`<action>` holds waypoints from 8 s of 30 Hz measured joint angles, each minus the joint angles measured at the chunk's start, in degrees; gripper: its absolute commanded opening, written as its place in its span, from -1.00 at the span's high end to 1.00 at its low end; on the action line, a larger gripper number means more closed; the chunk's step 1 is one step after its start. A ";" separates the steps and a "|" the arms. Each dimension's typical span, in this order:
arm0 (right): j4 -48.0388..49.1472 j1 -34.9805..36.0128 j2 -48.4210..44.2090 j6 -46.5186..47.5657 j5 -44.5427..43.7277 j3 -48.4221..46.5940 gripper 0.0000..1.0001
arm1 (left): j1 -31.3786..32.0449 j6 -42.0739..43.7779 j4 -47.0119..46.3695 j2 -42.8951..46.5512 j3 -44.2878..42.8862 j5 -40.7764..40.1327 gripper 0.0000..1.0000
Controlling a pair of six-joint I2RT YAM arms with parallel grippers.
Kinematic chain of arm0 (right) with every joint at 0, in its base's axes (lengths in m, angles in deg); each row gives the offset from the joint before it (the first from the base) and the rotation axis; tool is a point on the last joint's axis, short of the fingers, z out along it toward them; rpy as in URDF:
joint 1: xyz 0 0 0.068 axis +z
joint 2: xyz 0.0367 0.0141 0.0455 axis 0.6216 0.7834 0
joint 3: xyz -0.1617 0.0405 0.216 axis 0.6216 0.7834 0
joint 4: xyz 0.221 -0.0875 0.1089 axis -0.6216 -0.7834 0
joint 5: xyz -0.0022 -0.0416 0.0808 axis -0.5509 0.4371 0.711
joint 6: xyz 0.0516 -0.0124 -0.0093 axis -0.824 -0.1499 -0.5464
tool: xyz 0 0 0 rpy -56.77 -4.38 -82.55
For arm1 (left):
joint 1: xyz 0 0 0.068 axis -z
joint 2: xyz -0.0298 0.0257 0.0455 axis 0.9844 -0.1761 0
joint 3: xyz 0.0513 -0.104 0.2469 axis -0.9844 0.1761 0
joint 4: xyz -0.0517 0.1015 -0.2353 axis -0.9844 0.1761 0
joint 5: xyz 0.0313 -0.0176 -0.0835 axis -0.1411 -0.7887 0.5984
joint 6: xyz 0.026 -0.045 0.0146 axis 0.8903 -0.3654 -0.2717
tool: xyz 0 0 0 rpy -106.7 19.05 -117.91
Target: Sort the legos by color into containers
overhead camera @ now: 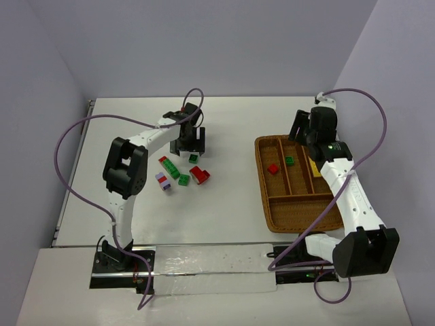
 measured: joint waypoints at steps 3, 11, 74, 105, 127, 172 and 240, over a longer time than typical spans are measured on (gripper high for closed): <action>-0.44 0.91 0.01 0.02 -0.02 0.00 -0.41 | 0.84 0.82 0.02 -0.12 0.00 -0.03 -0.66; -1.11 1.04 0.07 0.00 -1.23 0.00 -0.41 | 2.75 1.34 0.05 -1.42 0.00 -0.40 -0.32; 1.88 1.08 -17.63 -8.97 -8.43 4.10 -0.40 | 22.91 -35.52 -35.36 -24.65 -32.03 43.05 -0.50; 1.76 1.17 -15.86 -9.05 -4.92 4.10 -0.41 | 11.57 -11.82 -10.48 22.58 9.00 8.03 -0.75; 0.22 51.80 27.32 1.51 1.27 -9.15 -0.54 | -14.63 -14.57 -0.57 40.62 25.59 -1.76 -0.74; -3.93 22.18 25.97 -11.34 32.55 -21.50 1.00 | -10.91 3.23 -12.97 47.01 32.43 23.93 -0.62; -8.17 7.71 14.25 -13.78 13.28 -7.52 0.94 | 5.92 14.62 -28.62 46.65 37.25 29.91 1.00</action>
